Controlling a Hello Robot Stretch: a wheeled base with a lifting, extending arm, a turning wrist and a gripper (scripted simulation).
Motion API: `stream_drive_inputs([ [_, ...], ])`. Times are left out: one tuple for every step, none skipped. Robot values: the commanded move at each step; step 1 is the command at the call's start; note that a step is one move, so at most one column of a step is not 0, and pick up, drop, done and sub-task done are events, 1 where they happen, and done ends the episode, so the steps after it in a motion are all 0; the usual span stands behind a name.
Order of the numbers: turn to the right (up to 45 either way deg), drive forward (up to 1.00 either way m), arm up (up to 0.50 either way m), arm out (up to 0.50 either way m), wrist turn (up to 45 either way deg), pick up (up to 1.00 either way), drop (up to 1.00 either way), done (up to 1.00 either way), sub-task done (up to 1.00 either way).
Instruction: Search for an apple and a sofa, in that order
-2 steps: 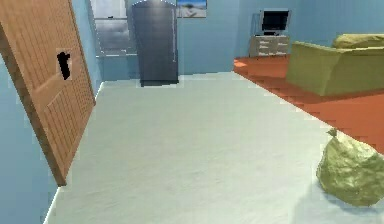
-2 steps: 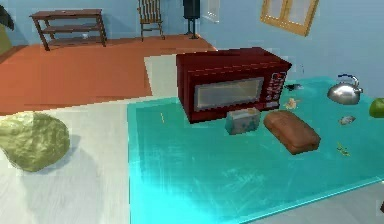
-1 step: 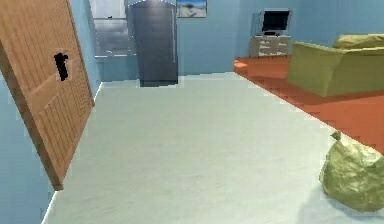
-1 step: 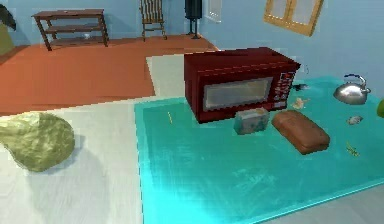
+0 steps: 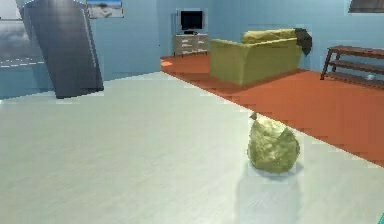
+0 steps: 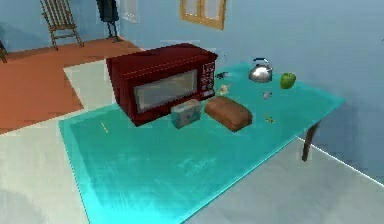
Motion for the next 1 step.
stream_drive_inputs([
  [0.0, 1.0, 0.0, 0.0, 0.0, 0.0, 0.0, 0.0, 0.0],
])
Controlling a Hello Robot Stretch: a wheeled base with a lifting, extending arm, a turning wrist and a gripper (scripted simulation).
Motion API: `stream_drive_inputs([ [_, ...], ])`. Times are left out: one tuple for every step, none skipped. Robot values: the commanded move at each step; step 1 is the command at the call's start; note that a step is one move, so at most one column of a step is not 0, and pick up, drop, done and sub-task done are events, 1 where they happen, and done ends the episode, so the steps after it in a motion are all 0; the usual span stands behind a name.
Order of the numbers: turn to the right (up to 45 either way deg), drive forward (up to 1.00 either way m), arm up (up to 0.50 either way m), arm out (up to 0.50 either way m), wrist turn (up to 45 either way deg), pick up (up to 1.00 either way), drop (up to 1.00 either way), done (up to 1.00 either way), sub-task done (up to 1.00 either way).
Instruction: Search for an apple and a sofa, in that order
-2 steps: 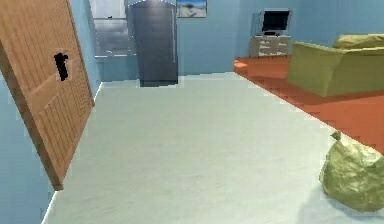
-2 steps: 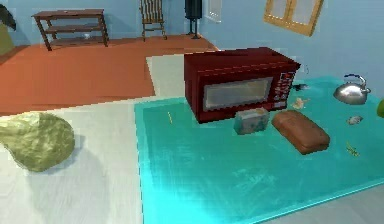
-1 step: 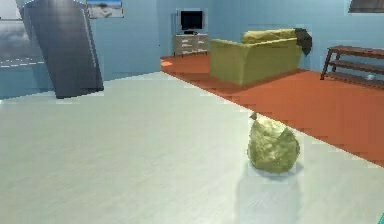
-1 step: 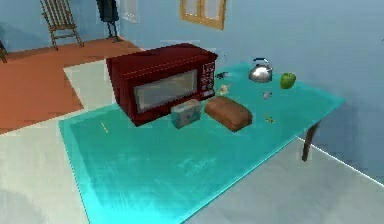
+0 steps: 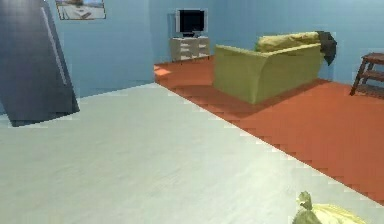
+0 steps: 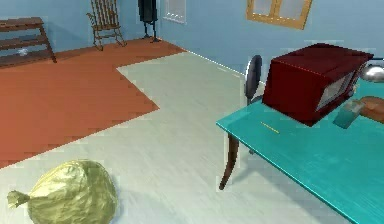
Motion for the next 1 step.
stream_drive_inputs([
  [3.0, 0.0, 0.0, 0.0, 0.0, 0.0, 0.0, 0.0, 0.0],
])
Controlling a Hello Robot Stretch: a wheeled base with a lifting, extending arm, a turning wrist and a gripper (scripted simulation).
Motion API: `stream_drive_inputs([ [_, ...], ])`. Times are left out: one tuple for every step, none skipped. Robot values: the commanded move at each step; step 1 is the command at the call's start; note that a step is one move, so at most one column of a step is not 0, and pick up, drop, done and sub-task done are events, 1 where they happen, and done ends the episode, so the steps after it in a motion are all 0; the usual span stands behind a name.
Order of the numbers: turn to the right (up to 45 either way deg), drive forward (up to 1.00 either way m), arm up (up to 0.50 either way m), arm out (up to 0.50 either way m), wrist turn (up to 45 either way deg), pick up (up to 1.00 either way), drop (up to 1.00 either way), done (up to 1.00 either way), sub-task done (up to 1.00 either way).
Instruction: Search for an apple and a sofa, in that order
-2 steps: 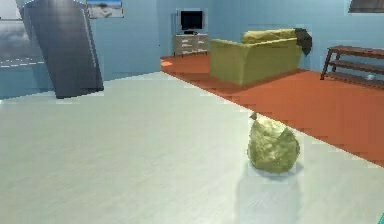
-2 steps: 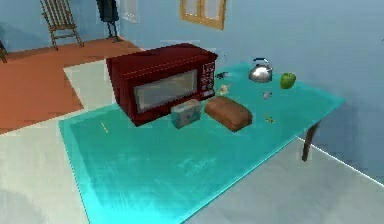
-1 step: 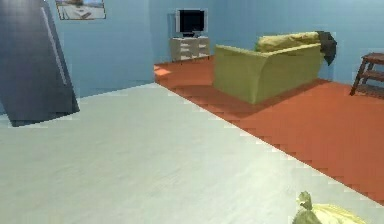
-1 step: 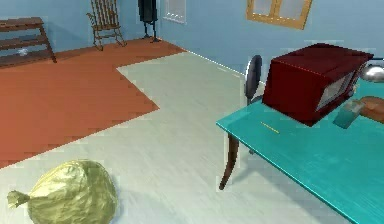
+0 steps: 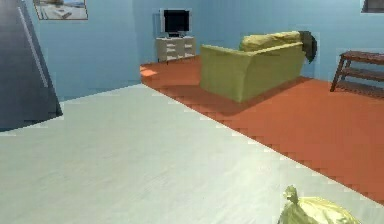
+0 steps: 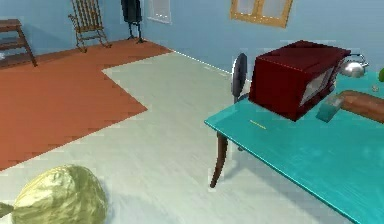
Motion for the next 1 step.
stream_drive_inputs([
  [0.0, 1.0, 0.0, 0.0, 0.0, 0.0, 0.0, 0.0, 0.0],
])
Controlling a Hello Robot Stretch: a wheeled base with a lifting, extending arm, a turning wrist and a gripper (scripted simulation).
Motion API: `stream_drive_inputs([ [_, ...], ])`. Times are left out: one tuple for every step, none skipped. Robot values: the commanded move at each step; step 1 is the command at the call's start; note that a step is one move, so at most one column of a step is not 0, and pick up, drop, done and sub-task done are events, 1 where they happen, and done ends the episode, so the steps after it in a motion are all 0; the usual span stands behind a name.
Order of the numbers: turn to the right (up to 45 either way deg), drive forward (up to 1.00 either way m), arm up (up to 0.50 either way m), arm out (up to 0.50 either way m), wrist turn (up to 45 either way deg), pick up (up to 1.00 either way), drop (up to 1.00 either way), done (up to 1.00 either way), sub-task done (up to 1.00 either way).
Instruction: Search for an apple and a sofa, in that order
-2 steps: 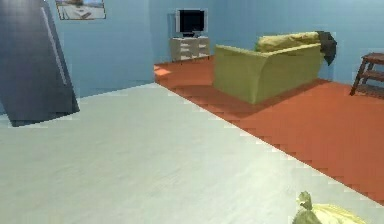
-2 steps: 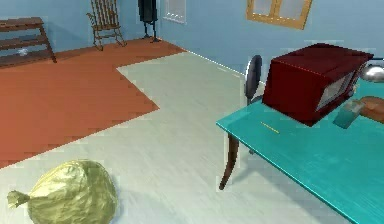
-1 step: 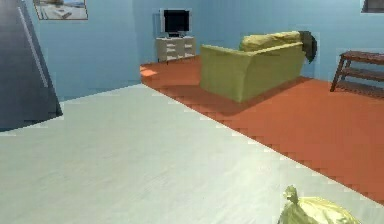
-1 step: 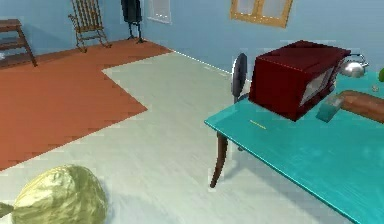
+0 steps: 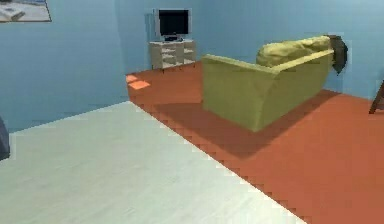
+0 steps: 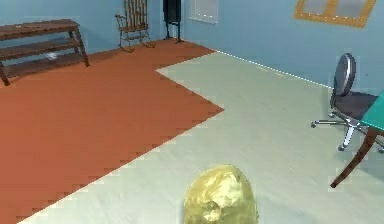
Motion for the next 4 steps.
stream_drive_inputs([
  [-9.0, 0.0, 0.0, 0.0, 0.0, 0.0, 0.0, 0.0, 0.0],
  [0.0, 0.05, 0.0, 0.0, 0.0, 0.0, 0.0, 0.0, 0.0],
  [42.0, 0.0, 0.0, 0.0, 0.0, 0.0, 0.0, 0.0, 0.0],
  [0.0, 1.0, 0.0, 0.0, 0.0, 0.0, 0.0, 0.0, 0.0],
])
